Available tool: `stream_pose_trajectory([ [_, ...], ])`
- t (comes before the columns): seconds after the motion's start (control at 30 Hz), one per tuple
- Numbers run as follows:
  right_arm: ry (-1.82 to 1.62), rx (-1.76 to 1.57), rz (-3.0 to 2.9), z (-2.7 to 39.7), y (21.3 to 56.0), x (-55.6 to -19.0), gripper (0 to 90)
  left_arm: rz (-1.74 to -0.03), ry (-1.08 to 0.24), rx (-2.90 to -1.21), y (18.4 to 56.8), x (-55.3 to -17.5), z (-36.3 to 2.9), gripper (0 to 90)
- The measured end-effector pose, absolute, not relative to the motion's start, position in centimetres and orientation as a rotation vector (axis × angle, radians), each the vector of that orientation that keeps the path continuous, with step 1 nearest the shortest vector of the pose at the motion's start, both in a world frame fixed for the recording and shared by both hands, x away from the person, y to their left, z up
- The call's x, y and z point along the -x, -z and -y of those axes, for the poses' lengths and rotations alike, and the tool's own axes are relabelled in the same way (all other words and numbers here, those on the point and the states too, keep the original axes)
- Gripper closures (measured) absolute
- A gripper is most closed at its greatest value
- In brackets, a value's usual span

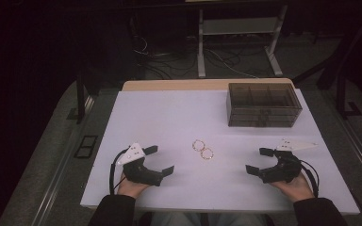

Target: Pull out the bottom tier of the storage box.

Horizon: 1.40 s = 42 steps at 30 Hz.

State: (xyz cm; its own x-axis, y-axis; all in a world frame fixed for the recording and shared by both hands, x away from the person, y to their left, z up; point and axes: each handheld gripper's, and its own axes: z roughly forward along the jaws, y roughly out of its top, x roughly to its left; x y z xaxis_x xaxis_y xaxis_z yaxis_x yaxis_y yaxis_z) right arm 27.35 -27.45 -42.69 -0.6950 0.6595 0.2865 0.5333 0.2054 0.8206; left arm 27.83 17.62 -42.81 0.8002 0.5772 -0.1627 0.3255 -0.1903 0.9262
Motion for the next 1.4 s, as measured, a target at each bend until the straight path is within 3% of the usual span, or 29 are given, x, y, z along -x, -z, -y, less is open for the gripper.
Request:
stream_pose_trajectory([
  [1.4, -1.512, -1.254, -2.357, 28.1, 41.1, -27.6, 0.2, -0.679, -0.221, -1.810, 42.9, -27.6, -17.3, 0.0],
])
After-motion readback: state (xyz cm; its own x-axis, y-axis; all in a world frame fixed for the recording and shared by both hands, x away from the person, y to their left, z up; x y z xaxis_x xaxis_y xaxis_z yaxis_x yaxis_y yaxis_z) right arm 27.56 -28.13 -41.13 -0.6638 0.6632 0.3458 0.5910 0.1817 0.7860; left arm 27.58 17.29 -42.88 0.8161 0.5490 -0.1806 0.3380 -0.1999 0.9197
